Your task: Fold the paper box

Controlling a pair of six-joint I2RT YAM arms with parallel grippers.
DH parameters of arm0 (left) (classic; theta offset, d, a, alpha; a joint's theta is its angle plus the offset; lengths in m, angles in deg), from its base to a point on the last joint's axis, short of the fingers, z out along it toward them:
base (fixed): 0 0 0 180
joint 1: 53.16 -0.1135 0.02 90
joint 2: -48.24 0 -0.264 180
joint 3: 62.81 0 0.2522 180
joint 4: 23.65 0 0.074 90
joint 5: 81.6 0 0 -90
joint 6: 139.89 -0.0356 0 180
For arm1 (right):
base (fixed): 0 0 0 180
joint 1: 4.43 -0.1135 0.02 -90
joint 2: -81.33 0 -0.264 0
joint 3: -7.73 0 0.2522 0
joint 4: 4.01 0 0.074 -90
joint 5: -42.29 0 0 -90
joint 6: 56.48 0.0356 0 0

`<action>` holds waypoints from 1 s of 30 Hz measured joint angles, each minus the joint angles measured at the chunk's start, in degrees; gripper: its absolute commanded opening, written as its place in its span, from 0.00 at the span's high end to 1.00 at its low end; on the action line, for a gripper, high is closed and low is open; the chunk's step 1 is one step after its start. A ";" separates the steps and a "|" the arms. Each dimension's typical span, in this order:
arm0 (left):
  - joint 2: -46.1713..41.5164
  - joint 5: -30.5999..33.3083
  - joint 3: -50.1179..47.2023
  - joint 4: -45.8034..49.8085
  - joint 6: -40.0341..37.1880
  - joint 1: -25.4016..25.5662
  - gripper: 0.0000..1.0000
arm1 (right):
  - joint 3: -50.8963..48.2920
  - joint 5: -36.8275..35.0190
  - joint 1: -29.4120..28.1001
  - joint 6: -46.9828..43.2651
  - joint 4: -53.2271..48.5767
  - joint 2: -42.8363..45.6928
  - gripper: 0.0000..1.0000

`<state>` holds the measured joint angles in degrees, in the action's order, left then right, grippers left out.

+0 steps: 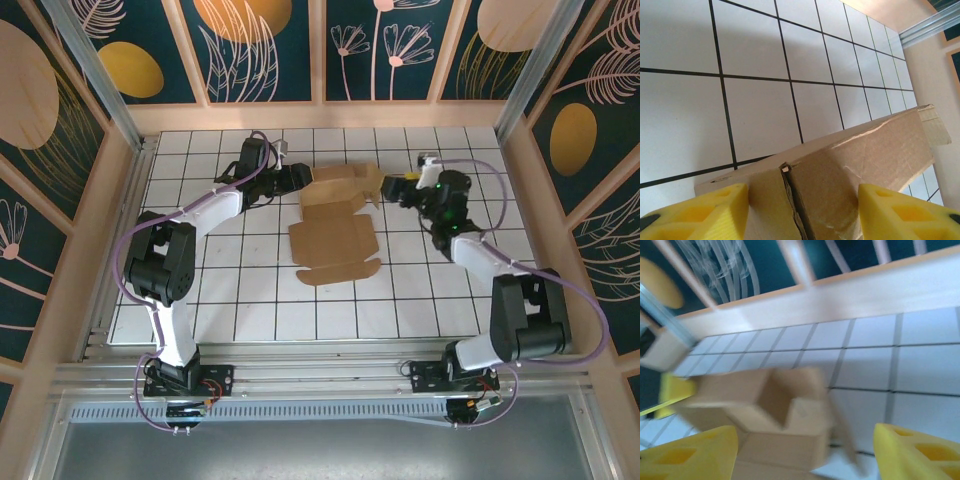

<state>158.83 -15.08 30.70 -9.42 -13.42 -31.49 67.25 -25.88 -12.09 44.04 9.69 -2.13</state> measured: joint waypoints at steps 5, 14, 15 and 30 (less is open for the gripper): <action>0.04 0.02 0.11 0.17 -0.04 -0.02 0.43 | 12.87 7.37 10.88 -1.22 -2.05 -14.86 0.36; 0.39 0.02 0.52 0.15 -0.07 -0.02 0.44 | 25.31 12.96 6.71 -4.72 -10.95 -31.01 0.40; 0.48 0.00 0.52 0.13 -0.07 -0.02 0.44 | 25.49 13.11 5.62 -5.16 -11.61 -31.28 0.40; 0.70 0.39 0.98 0.22 -0.28 -0.35 0.27 | 22.40 16.11 0.79 -3.61 -12.90 -31.08 0.43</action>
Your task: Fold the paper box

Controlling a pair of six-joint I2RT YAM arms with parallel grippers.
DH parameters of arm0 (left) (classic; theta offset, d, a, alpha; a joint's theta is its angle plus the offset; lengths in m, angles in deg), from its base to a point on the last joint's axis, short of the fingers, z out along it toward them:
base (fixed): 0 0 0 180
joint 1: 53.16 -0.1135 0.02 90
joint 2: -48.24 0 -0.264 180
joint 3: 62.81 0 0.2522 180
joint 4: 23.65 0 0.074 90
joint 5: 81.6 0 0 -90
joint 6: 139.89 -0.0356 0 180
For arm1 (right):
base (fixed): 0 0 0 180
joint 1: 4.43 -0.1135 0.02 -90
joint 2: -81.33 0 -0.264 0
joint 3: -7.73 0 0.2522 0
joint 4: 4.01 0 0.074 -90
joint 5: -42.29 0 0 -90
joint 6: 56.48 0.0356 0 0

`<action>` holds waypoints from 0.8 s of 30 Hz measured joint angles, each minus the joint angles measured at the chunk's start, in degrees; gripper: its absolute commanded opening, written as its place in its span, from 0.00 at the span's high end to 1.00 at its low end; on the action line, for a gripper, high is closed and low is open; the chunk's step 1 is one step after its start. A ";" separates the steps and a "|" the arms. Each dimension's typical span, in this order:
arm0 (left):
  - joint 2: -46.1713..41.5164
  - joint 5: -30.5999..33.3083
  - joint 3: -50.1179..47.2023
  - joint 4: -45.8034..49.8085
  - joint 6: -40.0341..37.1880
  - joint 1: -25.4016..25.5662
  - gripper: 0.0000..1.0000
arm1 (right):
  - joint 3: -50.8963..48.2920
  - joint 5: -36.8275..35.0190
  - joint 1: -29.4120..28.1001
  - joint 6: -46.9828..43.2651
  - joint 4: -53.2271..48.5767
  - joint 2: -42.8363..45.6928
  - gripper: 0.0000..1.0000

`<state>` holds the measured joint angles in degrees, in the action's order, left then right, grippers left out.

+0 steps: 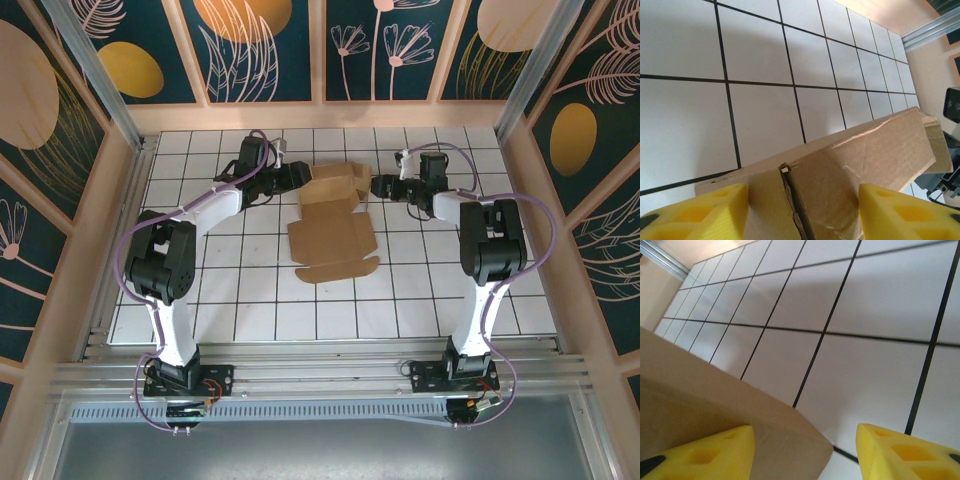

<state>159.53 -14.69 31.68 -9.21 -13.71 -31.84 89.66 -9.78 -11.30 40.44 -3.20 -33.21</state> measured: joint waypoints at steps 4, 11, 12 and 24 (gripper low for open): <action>-0.02 1.84 0.52 1.53 -1.95 0.02 0.08 | -3.04 0.79 -0.04 1.57 0.17 1.64 0.43; -4.00 6.05 0.31 5.07 -6.47 0.07 0.06 | -3.41 1.14 -0.09 2.62 1.49 3.19 0.42; -5.79 6.36 -0.26 5.07 -6.82 0.07 0.10 | -3.41 1.14 -0.09 2.62 1.51 3.21 0.42; -24.04 12.48 -14.53 -2.45 -6.10 11.39 0.23 | -10.36 -0.50 0.87 0.42 2.69 17.66 0.32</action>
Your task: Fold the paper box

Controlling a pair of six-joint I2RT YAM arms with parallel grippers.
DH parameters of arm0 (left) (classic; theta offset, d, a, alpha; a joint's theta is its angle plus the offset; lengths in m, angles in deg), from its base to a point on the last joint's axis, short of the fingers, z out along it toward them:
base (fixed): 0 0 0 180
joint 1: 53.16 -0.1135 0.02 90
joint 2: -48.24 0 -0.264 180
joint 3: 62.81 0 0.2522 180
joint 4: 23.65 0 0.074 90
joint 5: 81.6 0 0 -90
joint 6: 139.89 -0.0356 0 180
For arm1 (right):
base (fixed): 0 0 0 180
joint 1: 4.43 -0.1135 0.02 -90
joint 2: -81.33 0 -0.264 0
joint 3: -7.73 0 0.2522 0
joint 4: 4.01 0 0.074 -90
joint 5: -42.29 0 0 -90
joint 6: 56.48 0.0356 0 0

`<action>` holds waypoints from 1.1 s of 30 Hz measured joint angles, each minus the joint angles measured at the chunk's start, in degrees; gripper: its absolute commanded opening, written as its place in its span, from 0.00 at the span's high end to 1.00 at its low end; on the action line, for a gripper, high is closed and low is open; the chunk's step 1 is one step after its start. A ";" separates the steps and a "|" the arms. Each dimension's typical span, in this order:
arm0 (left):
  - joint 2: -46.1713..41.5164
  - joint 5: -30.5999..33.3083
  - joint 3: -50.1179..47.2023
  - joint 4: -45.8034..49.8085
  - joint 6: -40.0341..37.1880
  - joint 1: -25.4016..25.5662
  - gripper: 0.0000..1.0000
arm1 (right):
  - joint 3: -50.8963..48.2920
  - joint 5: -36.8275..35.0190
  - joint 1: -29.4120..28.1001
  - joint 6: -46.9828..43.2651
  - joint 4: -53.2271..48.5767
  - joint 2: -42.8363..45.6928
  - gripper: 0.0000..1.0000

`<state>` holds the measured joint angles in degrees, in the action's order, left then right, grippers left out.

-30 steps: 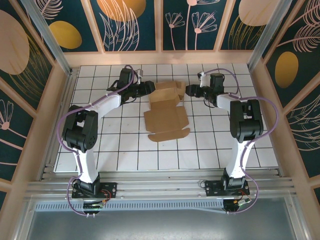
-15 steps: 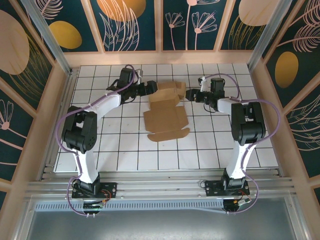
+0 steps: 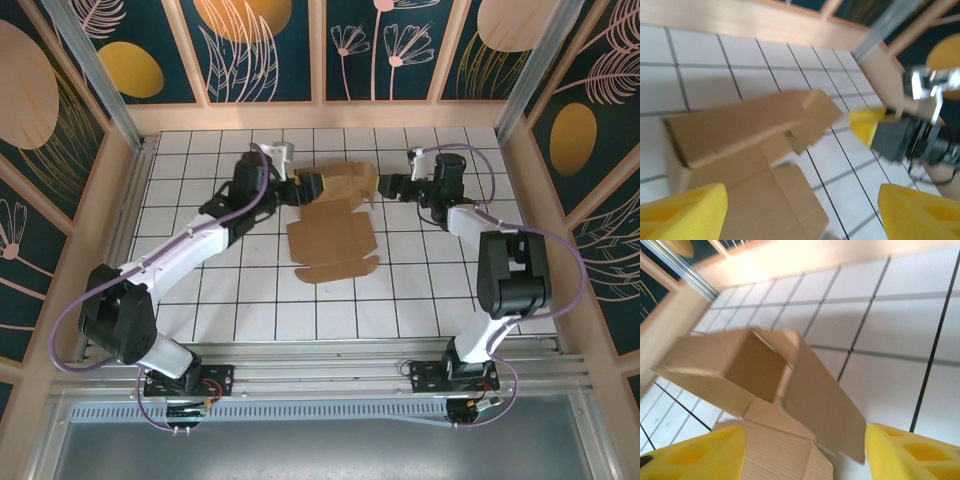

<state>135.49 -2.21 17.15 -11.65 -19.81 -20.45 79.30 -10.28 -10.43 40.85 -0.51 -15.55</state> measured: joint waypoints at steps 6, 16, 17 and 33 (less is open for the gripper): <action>1.92 1.92 -4.00 -1.73 1.22 5.49 0.26 | 4.81 -3.54 -1.11 -0.70 -2.69 1.22 0.33; 10.64 6.62 -1.68 -0.90 2.14 10.95 0.38 | 12.57 -8.04 -4.79 -2.99 -10.29 -7.50 0.48; 11.45 7.17 -1.14 -0.61 2.16 11.28 0.39 | 12.68 -8.85 -5.29 -3.13 -10.97 -8.02 0.51; 27.36 13.94 11.65 1.97 3.15 14.56 0.86 | 11.45 -22.82 -10.12 -4.07 -13.73 -5.95 0.86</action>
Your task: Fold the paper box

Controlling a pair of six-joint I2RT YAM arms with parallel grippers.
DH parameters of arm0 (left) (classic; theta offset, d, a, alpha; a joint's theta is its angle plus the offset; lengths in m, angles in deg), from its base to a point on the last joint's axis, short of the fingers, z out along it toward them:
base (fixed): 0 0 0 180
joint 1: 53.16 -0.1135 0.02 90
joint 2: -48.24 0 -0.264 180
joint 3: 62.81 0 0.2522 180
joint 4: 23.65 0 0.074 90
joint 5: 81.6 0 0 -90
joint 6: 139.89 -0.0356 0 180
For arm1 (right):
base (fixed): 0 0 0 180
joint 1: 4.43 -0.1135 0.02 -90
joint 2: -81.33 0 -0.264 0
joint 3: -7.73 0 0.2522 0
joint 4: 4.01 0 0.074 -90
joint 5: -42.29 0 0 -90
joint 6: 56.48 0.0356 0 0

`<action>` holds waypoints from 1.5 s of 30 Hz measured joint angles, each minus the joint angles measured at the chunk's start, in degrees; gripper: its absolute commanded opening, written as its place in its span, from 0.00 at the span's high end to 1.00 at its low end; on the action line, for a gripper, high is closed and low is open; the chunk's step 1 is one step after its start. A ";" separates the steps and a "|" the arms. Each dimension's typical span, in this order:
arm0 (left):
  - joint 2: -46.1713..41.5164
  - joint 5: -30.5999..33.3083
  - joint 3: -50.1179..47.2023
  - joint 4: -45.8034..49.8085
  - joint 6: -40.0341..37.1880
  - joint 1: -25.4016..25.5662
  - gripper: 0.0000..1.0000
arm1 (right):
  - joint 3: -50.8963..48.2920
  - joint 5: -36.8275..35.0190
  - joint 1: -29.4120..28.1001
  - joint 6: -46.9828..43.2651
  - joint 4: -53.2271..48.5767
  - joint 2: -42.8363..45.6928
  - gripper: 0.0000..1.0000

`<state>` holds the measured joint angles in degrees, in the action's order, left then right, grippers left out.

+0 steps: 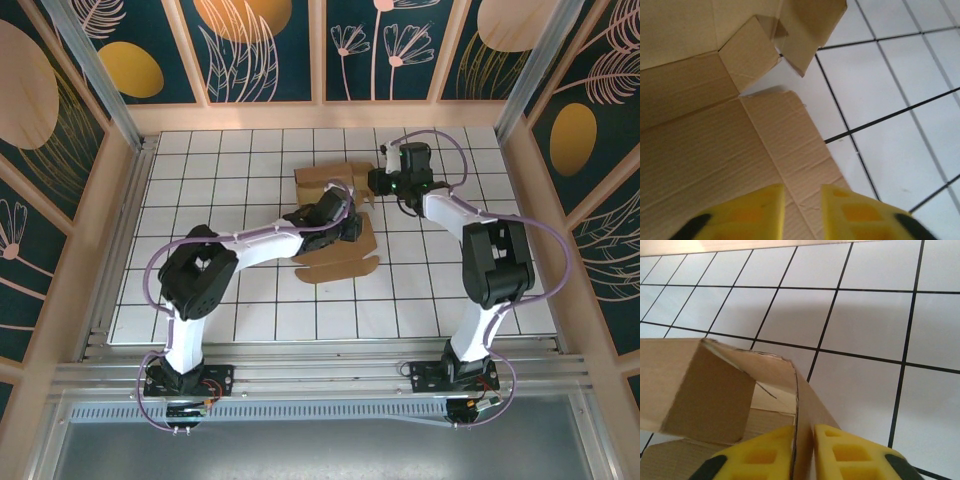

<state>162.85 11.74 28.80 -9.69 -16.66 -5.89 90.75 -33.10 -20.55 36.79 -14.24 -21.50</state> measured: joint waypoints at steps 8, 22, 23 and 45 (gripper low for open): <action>6.40 0.20 2.73 -0.22 0.02 0.00 0.96 | -1.53 -2.67 -1.53 1.51 0.02 2.64 0.91; 11.17 -0.26 3.08 -3.56 2.01 0.00 0.98 | 0.24 -9.97 -3.39 8.13 -6.99 2.58 1.00; 11.32 -0.28 3.06 -4.20 2.10 0.00 0.98 | 1.18 -10.62 -3.63 9.16 -8.33 2.47 1.00; 12.41 -0.85 0.35 -13.53 3.93 -0.11 0.93 | 8.72 -21.75 -9.64 27.32 -18.01 -0.55 0.99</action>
<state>175.26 10.88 29.15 -23.22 -12.72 -6.00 99.47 -54.84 -30.19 64.11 -32.25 -22.04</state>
